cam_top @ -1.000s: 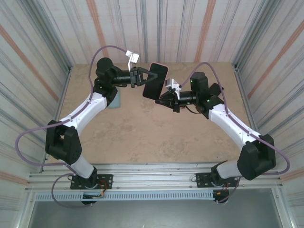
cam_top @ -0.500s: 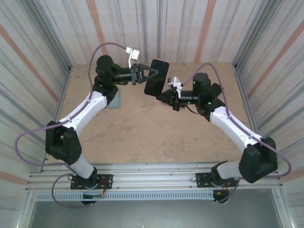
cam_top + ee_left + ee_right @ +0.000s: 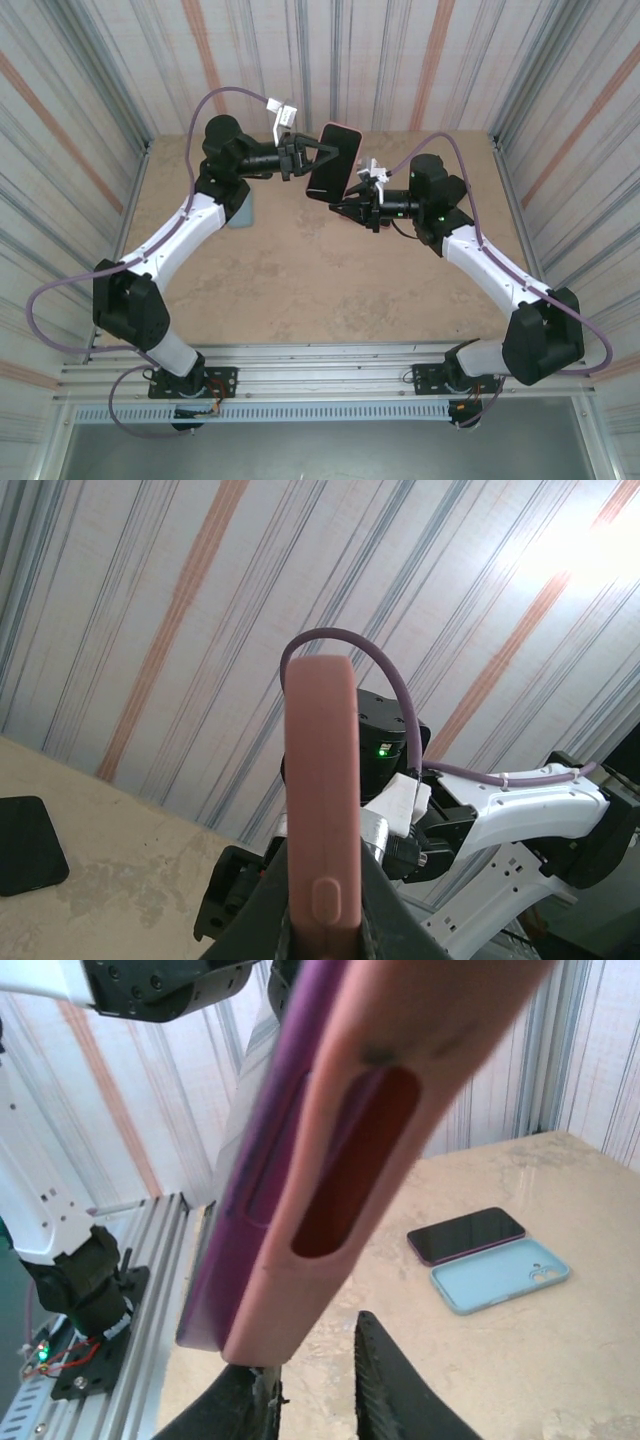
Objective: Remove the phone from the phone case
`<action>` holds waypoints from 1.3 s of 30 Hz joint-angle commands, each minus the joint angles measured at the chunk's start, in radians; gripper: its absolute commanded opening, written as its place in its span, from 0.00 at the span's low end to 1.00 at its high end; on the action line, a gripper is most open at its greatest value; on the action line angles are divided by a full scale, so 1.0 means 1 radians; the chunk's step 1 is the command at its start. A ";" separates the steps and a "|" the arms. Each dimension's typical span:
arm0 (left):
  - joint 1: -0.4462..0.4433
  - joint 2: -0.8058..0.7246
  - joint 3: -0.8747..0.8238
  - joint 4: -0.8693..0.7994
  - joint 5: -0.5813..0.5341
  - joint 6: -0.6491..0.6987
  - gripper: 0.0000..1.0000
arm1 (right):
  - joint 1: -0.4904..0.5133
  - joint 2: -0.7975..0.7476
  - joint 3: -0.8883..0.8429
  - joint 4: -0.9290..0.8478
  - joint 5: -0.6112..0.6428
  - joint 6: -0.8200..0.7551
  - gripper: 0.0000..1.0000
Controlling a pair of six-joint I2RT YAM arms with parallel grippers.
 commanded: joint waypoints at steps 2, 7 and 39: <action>-0.009 -0.021 -0.013 -0.056 -0.061 -0.013 0.00 | 0.000 -0.045 -0.002 0.132 -0.061 0.052 0.28; -0.003 -0.018 -0.037 -0.004 -0.155 -0.186 0.00 | -0.017 -0.064 -0.055 0.254 -0.048 0.159 0.31; -0.036 -0.127 -0.285 0.294 -0.585 -0.725 0.00 | -0.053 -0.008 -0.124 0.578 0.024 0.560 0.40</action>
